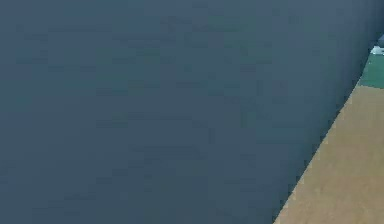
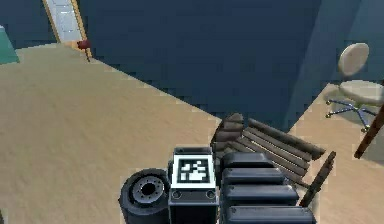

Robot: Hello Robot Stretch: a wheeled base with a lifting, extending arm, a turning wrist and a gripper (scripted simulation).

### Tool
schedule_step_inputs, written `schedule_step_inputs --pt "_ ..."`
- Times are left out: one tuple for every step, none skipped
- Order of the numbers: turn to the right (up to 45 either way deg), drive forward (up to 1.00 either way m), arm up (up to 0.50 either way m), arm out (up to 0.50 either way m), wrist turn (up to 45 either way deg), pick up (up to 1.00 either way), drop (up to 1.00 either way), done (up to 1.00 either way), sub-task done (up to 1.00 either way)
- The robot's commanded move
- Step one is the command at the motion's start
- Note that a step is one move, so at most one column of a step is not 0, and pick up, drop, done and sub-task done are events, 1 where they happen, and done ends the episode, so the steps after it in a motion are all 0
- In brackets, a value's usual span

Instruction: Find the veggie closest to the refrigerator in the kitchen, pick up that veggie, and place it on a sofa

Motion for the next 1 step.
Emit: schedule_step_inputs --pt "45.0 0.00 0.00 0.00 0.0 0.00 0.00 0.00 0.00"
